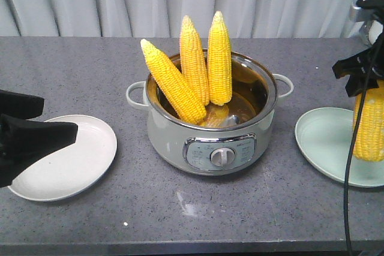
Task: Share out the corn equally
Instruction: 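Lift the corn cob out and lower it onto the pale green plate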
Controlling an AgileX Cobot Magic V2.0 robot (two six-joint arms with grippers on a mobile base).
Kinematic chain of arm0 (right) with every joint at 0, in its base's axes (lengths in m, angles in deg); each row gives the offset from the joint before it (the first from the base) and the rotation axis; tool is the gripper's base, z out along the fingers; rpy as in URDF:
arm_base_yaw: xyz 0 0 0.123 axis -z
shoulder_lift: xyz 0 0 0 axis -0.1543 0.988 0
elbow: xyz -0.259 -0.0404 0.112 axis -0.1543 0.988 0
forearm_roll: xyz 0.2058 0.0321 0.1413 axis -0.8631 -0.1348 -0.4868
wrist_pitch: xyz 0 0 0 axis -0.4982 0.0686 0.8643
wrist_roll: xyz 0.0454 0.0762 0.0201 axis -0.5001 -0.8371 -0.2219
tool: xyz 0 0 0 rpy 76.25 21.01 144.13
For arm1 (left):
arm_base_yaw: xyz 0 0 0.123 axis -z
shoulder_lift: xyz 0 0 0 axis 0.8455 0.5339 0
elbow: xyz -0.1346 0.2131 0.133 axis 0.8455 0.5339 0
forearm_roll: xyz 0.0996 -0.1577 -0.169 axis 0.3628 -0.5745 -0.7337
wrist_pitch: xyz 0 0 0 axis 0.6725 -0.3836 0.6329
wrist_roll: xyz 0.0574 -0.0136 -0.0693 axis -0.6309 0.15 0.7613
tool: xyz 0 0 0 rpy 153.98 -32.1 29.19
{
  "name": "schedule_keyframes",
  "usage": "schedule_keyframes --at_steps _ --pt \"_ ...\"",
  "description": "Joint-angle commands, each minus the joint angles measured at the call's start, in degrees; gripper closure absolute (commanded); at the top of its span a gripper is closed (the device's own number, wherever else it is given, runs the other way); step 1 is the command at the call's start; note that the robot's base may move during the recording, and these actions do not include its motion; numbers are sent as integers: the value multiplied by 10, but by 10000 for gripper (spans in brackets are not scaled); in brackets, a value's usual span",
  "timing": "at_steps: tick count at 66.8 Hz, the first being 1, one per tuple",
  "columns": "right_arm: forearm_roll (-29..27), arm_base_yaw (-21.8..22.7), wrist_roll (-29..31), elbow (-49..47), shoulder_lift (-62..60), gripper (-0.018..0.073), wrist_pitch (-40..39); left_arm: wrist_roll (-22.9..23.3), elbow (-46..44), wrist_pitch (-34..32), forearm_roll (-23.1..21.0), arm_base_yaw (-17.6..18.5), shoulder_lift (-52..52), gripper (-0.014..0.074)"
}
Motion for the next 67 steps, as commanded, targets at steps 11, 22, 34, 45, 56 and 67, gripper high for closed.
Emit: schedule_keyframes --at_steps 11,22,34,45,56,67 --pt "37 3 0 -18 40 320 -11 -1 -18 -20 -28 4 -3 52" --pt "37 3 -14 -18 70 305 -17 -1 -18 -20 -28 4 -3 52" --pt "37 3 -17 -18 92 206 -30 -1 -18 -20 -28 4 -3 52" --pt "37 3 -19 -18 94 87 -69 -1 -18 -22 -29 4 -3 52" --pt "37 3 -19 -18 94 22 -86 -1 -18 -23 -29 4 -3 52" --pt "42 3 -19 -18 85 19 -87 -1 -18 -28 -29 4 -3 52"
